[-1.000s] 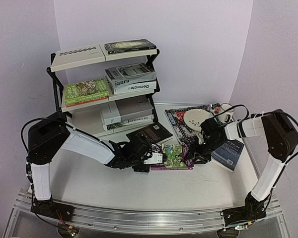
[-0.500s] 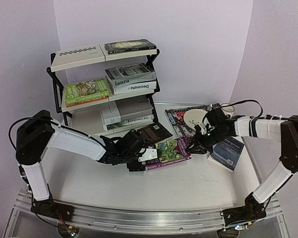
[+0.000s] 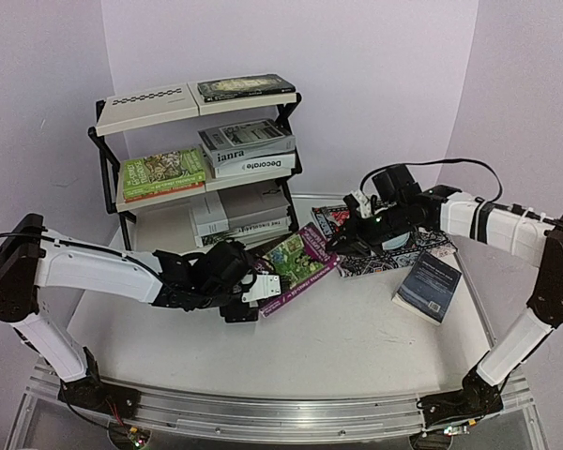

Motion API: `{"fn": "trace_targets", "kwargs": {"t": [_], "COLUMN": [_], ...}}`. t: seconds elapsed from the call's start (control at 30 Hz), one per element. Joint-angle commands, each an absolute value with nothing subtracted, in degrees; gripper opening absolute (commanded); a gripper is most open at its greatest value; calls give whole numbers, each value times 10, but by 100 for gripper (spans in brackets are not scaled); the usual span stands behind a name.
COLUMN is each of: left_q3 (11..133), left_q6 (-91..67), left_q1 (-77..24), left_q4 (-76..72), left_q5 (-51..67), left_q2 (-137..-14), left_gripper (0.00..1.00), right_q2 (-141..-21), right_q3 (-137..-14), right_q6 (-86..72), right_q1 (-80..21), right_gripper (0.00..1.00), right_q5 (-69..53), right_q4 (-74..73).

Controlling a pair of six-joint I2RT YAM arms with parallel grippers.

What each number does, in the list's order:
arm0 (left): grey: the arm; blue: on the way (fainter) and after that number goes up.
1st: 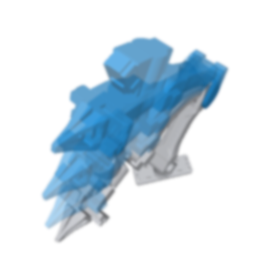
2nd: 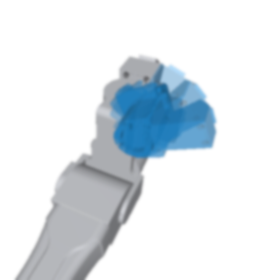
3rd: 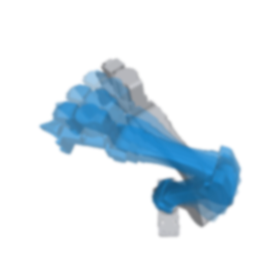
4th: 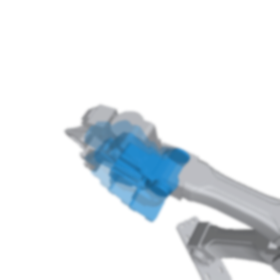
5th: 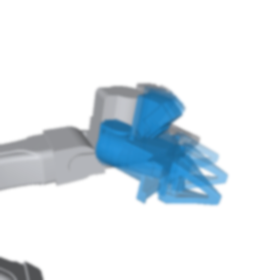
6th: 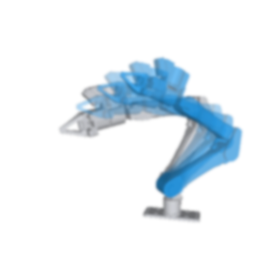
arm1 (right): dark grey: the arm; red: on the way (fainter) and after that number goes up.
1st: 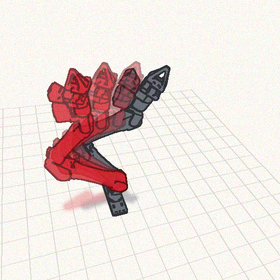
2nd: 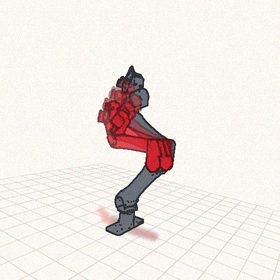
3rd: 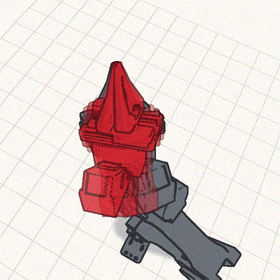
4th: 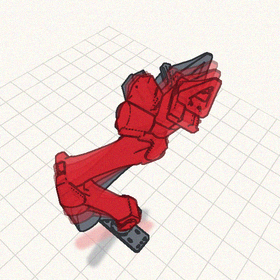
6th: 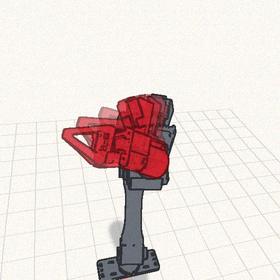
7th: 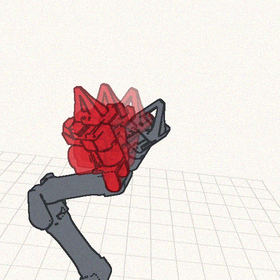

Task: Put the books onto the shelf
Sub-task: Move the book from the book pile.

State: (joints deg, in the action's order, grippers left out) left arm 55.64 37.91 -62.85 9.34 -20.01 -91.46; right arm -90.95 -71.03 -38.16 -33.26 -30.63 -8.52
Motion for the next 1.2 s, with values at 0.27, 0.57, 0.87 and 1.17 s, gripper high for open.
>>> {"fn": "trace_targets", "kwargs": {"t": [0.27,0.57,0.87,1.17], "left_q3": [585,601,572,537], "left_q6": [422,448,432,394], "left_q1": [-626,-603,-551,-540], "left_q4": [-41,-27,-21,-61], "left_q5": [-312,-329,-263,-221], "left_q2": [-888,-843,-831,-927], "left_gripper": [91,92,91,91], "right_q2": [-1044,-1103,-1155,-1184], "right_q3": [-854,-957,-958,-853], "right_q6": [-364,-370,-374,-365], "right_q1": [-381,-404,-409,-409], "right_gripper": [0,0,0,0], "right_q5": [-390,-397,-362,-278], "right_q4": [-73,-73,-73,-70]}}
